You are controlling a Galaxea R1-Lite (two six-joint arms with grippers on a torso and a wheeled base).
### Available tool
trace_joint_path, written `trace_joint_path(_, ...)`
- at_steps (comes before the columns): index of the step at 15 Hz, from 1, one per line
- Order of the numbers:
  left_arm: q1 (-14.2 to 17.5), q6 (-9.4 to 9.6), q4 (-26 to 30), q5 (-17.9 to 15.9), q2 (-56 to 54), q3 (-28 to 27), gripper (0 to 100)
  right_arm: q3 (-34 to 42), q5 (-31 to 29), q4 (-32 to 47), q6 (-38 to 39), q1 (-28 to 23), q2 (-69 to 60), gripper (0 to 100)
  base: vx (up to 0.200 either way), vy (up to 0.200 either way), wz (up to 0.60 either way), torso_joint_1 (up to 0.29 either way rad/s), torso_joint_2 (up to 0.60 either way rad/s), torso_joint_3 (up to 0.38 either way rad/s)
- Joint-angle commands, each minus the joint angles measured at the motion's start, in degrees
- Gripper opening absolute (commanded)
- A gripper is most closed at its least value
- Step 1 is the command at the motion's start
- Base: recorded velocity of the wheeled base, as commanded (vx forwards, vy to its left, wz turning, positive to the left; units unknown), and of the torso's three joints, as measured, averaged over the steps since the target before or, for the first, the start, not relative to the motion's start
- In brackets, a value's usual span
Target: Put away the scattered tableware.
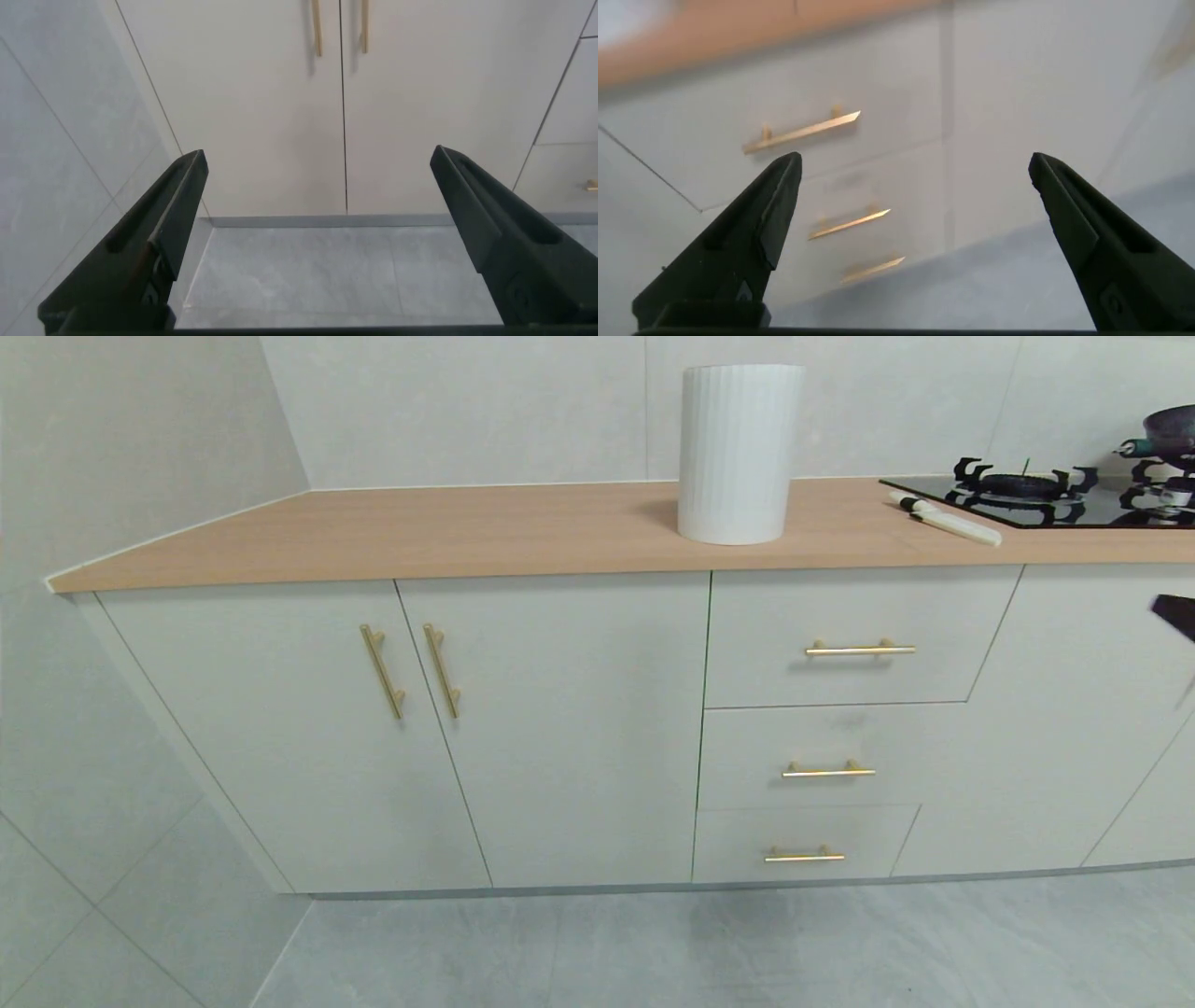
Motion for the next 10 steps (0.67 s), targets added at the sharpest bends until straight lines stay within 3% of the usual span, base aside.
trace_joint_path(1,-0.01,0.01,-0.09,0.01,0.02,-0.02,100,5.67,-0.25,13.84,-6.75,-2.99,-30.30,100,0.000,0.000,0.00,0.000,0.00,0.000)
trace_joint_path(4,-0.01,0.01,-0.09,0.01,0.02,-0.02,100,6.38,-0.17,31.06,-6.84,-2.99,-46.12,100,0.000,0.000,0.00,0.000,0.00,0.000)
trace_joint_path(8,-0.01,0.01,-0.09,0.01,0.02,-0.02,100,14.29,0.10,33.61,-8.77,-2.99,-58.78,100,0.000,0.000,0.00,0.000,0.00,0.000)
trace_joint_path(10,-0.01,0.01,-0.09,0.01,0.02,-0.02,100,20.88,5.19,33.00,-9.03,-4.48,-63.17,100,0.000,0.000,0.00,0.000,0.00,0.000)
